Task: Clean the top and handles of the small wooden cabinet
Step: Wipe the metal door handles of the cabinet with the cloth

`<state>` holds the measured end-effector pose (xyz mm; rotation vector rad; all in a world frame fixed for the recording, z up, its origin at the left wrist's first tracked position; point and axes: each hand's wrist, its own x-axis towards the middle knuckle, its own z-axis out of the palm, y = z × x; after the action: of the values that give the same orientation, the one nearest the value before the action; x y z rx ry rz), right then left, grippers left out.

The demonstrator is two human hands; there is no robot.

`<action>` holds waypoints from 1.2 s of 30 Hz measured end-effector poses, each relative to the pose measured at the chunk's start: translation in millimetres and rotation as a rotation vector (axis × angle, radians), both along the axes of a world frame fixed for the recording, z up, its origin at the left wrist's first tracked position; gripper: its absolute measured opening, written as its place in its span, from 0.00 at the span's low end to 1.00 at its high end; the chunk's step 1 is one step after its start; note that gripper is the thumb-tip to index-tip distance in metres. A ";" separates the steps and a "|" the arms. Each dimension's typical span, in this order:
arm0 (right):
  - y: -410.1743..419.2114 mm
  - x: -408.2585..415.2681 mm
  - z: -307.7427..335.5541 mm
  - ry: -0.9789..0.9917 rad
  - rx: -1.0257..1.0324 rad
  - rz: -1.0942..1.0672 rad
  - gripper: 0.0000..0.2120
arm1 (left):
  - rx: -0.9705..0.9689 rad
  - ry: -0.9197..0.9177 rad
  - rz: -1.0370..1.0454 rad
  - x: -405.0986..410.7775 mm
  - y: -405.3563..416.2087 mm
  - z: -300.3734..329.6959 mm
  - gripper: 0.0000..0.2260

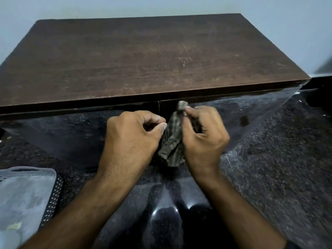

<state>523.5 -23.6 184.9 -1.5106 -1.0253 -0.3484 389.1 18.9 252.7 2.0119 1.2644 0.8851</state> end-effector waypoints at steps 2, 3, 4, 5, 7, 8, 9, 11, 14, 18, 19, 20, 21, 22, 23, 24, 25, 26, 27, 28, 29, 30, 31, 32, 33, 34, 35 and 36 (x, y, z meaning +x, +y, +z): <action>-6.8 11.1 -5.7 0.085 0.000 -0.060 0.04 | -0.011 -0.010 0.004 -3.0 0.2 1.2 0.02; -8.3 11.4 -7.4 0.112 -0.018 -0.076 0.04 | -0.013 -0.008 0.010 -4.0 0.6 1.9 0.02; -8.2 8.6 -8.5 0.118 -0.035 -0.075 0.04 | -0.014 -0.008 0.016 -4.3 0.8 2.5 0.01; -7.1 4.0 -8.4 0.105 -0.040 -0.058 0.04 | -0.017 -0.009 0.019 -3.4 0.7 3.3 0.01; -3.1 -4.3 -6.6 0.054 -0.019 -0.006 0.03 | -0.022 -0.003 0.018 -0.1 0.3 4.1 0.02; -1.7 -5.7 -5.7 0.022 -0.013 0.013 0.04 | -0.023 0.008 0.013 1.5 -0.2 3.6 0.02; -1.4 -5.9 -5.4 -0.016 -0.018 0.025 0.06 | -0.025 0.025 0.005 2.5 -0.7 2.7 0.02; -5.9 -6.3 -8.0 -0.081 -0.053 0.030 0.08 | -0.039 0.074 -0.017 3.6 -0.1 0.4 0.04; -15.2 -8.5 -14.1 -0.119 -0.115 0.035 0.07 | -0.062 0.116 -0.042 5.3 1.4 -4.3 0.07; -7.5 -8.8 -7.0 -0.135 -0.087 0.056 0.05 | -0.061 0.114 -0.048 10.9 1.2 -6.3 0.09; -3.6 -9.4 -5.3 -0.144 -0.072 0.058 0.05 | -0.052 0.117 -0.048 11.8 1.0 -7.1 0.09; -1.4 -9.5 -5.5 -0.157 -0.069 0.061 0.04 | -0.041 0.124 -0.046 12.0 0.6 -8.0 0.10; -1.2 -9.4 -7.5 -0.169 -0.077 0.069 0.03 | -0.033 0.130 -0.040 11.3 0.5 -8.7 0.09; -3.2 -9.1 -11.0 -0.180 -0.094 0.082 0.03 | -0.031 0.133 -0.033 10.1 1.0 -9.0 0.09; -7.3 -8.9 -15.7 -0.188 -0.121 0.096 0.03 | -0.035 0.133 -0.026 8.7 1.4 -9.2 0.09; -12.7 -9.2 -20.9 -0.194 -0.152 0.105 0.03 | -0.042 0.133 -0.022 7.7 1.8 -9.5 0.08; -17.9 -10.3 -25.2 -0.198 -0.180 0.109 0.02 | -0.048 0.133 -0.021 7.0 2.2 -9.6 0.08; -21.5 -11.4 -27.9 -0.197 -0.199 0.109 0.02 | -0.054 0.134 -0.021 7.0 2.2 -9.8 0.08; -23.0 -12.0 -28.6 -0.192 -0.205 0.108 0.02 | -0.060 0.138 -0.021 7.7 2.0 -10.1 0.08; -21.6 -12.0 -26.7 -0.188 -0.193 0.104 0.01 | -0.065 0.144 -0.023 8.9 1.8 -10.4 0.08; -18.1 -11.6 -23.3 -0.185 -0.166 0.097 0.01 | -0.069 0.147 -0.027 10.5 1.9 -10.8 0.09; -12.7 -10.0 -19.3 -0.178 -0.132 0.083 0.02 | -0.071 0.148 -0.033 11.6 2.1 -12.0 0.09; -7.2 -7.6 -15.9 -0.170 -0.106 0.067 0.03 | -0.066 0.148 -0.040 12.3 1.9 -13.5 0.09; -4.2 -5.8 -14.0 -0.167 -0.097 0.062 0.04 | -0.060 0.148 -0.044 12.7 1.1 -14.5 0.10; -4.7 -6.1 -15.2 -0.165 -0.102 0.067 0.04 | -0.056 0.148 -0.046 12.6 0.6 -15.3 0.10; -7.7 -7.1 -18.6 -0.165 -0.117 0.084 0.03 | -0.055 0.148 -0.044 12.7 0.9 -15.8 0.10; -12.1 -8.1 -24.3 -0.163 -0.148 0.106 0.03 | -0.055 0.152 -0.043 12.5 1.3 -16.3 0.09; -16.4 -8.6 -30.9 -0.156 -0.191 0.125 0.02 | -0.058 0.159 -0.044 12.5 1.5 -17.0 0.09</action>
<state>514.9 -40.0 153.9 -1.5986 -1.3008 -0.2891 401.6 20.4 235.7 2.0895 1.3105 0.6707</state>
